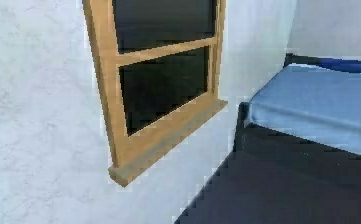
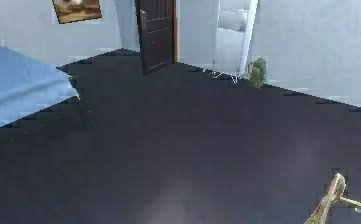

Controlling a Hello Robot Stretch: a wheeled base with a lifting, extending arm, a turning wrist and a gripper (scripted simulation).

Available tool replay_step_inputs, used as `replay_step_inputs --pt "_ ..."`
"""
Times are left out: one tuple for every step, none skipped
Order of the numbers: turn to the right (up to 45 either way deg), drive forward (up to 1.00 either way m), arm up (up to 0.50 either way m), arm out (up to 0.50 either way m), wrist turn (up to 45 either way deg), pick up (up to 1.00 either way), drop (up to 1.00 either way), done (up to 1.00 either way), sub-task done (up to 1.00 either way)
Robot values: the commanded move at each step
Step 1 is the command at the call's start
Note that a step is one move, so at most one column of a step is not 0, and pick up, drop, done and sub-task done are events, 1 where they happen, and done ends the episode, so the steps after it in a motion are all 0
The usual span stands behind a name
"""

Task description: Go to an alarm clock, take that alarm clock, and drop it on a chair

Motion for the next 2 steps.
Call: replay_step_inputs --pt "-45.0 0.00 0.00 0.00 0.0 0.00 0.00 0.00 0.00" --pt "-33.0 0.00 0.00 0.00 0.0 0.00 0.00 0.00 0.00"
